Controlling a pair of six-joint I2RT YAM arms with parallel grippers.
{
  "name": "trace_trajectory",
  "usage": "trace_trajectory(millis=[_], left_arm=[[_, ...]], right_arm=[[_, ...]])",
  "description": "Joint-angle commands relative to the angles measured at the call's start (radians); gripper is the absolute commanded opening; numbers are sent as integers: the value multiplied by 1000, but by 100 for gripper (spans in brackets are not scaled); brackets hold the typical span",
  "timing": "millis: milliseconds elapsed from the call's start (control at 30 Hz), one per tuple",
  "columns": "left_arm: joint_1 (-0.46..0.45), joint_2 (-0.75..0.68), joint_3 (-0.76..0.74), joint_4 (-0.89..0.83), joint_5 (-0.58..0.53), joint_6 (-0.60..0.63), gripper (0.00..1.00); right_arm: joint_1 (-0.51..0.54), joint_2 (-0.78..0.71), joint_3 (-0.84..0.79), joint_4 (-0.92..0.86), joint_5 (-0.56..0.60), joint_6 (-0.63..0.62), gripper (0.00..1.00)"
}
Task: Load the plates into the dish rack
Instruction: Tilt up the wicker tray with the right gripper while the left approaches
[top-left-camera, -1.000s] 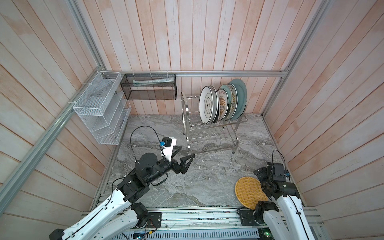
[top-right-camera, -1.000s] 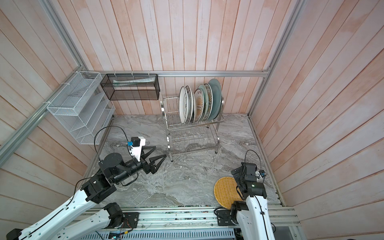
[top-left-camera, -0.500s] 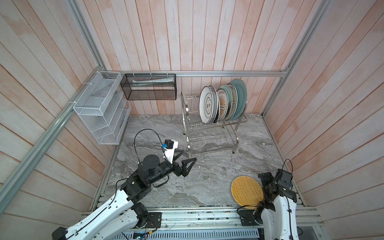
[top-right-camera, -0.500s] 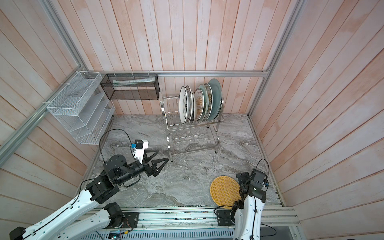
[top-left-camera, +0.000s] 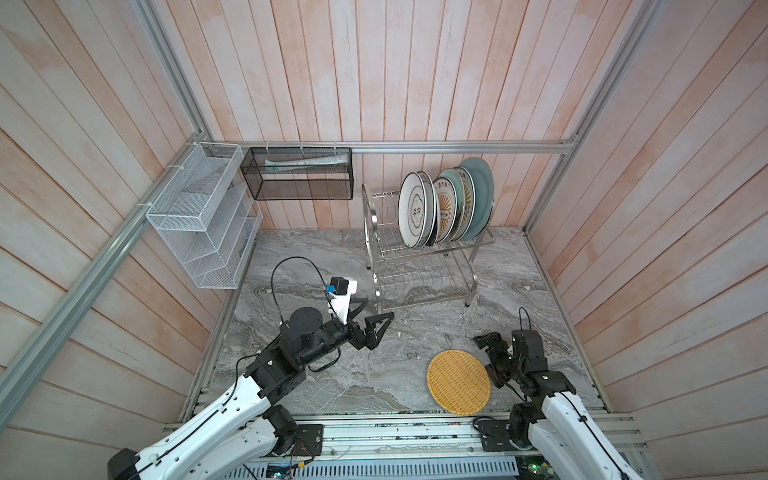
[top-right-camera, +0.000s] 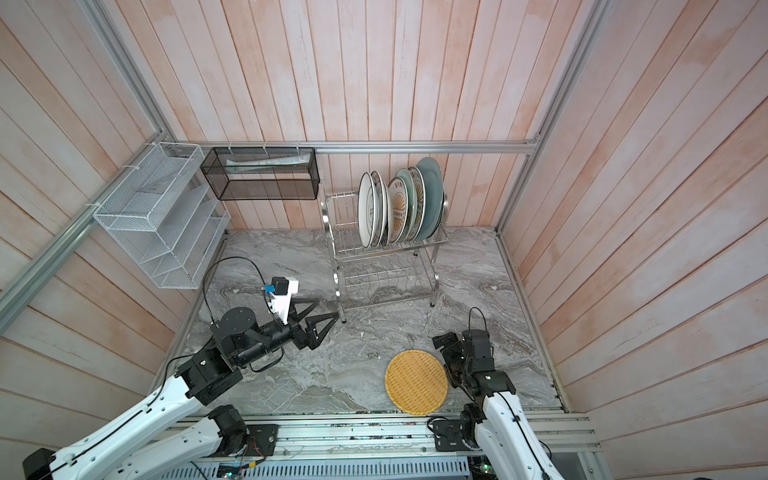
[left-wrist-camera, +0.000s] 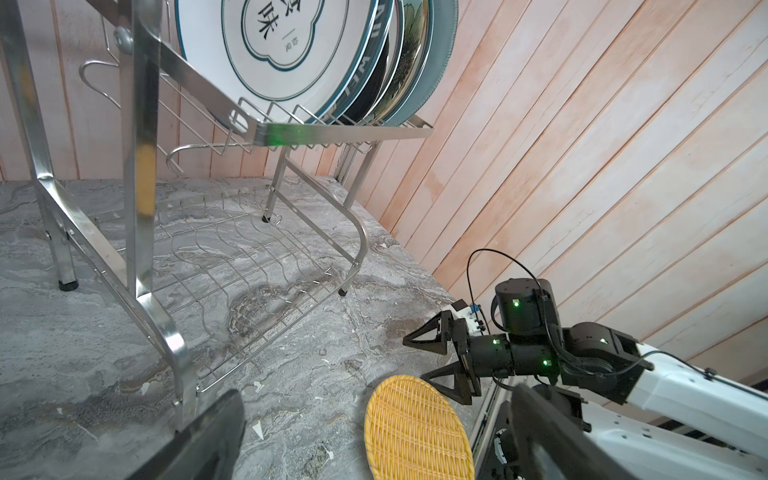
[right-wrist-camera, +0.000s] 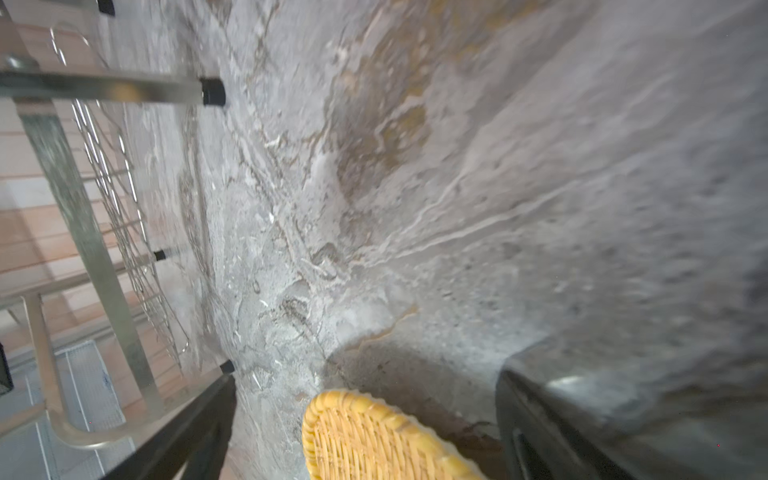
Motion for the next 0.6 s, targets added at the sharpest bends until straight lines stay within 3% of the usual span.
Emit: trace_trajectory(millis=[0, 100, 267, 367, 567], left_arm=[[5, 11, -5, 25, -26, -21, 100], [5, 15, -9, 22, -20, -25, 100], [4, 21, -35, 2, 16, -20, 100], [6, 17, -69, 26, 53, -51, 100], [6, 78, -152, 104, 216, -154, 100]], right_arm=[[25, 112, 28, -21, 110, -10, 98], [22, 165, 62, -79, 151, -87, 98], [23, 115, 10, -68, 93, -201, 93], [22, 46, -20, -75, 64, -251, 81], [15, -66, -21, -121, 50, -287, 81]])
